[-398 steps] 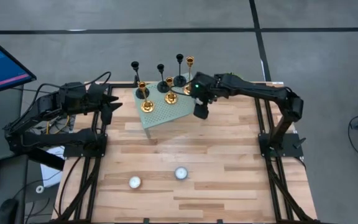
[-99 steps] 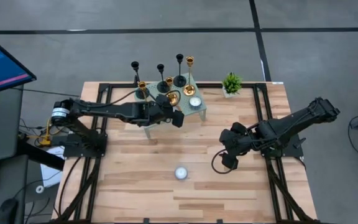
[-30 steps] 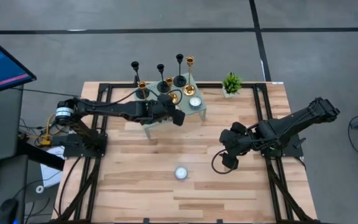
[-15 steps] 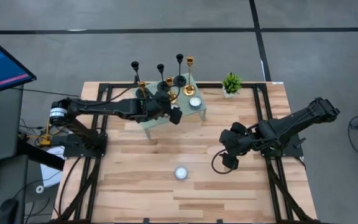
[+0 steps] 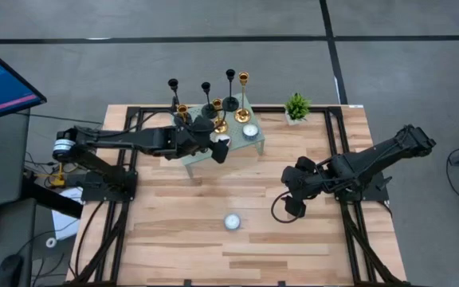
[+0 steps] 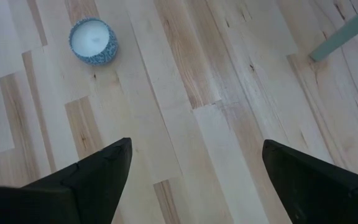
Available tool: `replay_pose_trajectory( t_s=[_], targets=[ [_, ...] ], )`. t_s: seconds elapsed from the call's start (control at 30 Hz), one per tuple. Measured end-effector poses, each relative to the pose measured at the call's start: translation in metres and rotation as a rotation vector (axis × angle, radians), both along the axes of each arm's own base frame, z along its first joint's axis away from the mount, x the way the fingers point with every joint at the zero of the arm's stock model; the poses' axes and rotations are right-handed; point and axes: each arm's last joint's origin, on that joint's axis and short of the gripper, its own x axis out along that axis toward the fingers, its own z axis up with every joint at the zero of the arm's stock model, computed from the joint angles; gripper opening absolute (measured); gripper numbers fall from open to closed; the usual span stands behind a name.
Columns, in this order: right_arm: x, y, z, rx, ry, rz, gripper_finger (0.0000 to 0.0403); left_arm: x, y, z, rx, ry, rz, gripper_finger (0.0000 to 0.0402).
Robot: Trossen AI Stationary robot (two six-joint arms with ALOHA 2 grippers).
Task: Pick & Place candle stick holders
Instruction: Put the blue scented candle on the shelf
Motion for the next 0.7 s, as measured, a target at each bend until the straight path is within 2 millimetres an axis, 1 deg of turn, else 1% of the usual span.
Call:
replay_pose_trajectory(
  t_s=[0.17,0.4,0.53,0.7],
  targets=[
    [0.0,0.0,0.0,-0.006,0.0,0.011,0.0352,-0.012,-0.022,0.016,-0.028,-0.057,-0.109,0.0334],
    [0.005,0.002,0.002,-0.027,-0.046,0.08,0.0352,-0.036,-0.063,0.038,-0.115,-0.136,-0.371,0.0333],
    [0.017,0.002,0.0,-0.062,-0.084,0.135,0.0352,-0.047,-0.084,0.045,-0.165,-0.156,-0.514,0.0328],
    [0.039,0.006,-0.009,-0.077,-0.136,0.181,0.0352,-0.057,-0.108,0.047,-0.198,-0.152,-0.647,0.0318]
  ],
)
